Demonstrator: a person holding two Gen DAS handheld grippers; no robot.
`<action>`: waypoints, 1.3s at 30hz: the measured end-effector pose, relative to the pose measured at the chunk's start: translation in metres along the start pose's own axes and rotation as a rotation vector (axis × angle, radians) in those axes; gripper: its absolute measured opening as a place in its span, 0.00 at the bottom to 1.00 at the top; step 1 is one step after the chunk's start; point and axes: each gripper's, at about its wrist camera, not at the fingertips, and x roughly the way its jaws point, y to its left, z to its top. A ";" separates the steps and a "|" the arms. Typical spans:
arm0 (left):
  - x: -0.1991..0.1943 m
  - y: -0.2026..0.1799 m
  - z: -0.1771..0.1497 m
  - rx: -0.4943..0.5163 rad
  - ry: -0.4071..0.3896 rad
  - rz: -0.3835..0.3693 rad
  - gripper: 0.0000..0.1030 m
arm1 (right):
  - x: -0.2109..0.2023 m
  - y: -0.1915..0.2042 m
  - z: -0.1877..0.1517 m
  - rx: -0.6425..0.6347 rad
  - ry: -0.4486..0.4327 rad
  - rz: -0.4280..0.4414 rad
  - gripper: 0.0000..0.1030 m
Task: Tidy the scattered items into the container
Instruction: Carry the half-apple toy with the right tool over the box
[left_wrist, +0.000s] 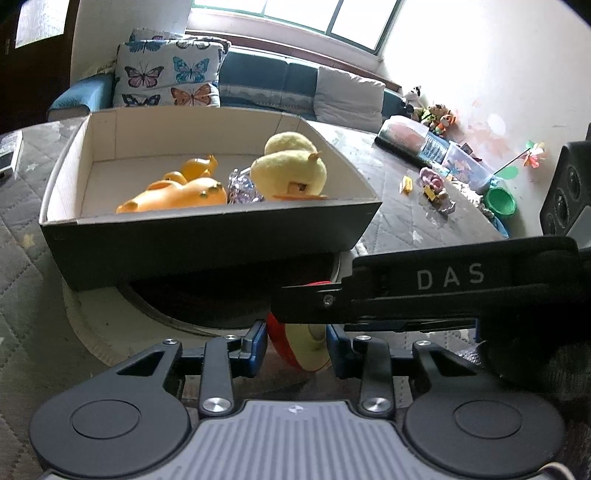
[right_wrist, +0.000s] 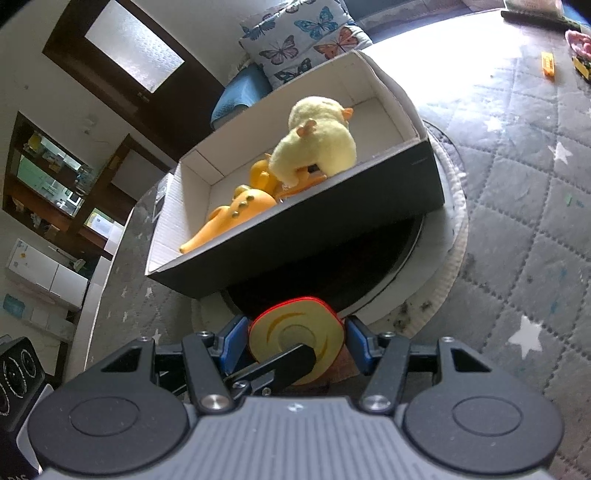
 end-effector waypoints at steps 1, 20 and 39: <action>-0.002 -0.001 0.001 0.003 -0.006 0.000 0.36 | -0.002 0.001 0.001 -0.001 -0.003 0.003 0.57; -0.039 -0.003 0.055 0.059 -0.132 0.037 0.36 | -0.032 0.047 0.043 -0.091 -0.103 0.054 0.57; -0.026 0.018 0.096 0.074 -0.144 0.056 0.36 | -0.010 0.059 0.085 -0.098 -0.110 0.071 0.57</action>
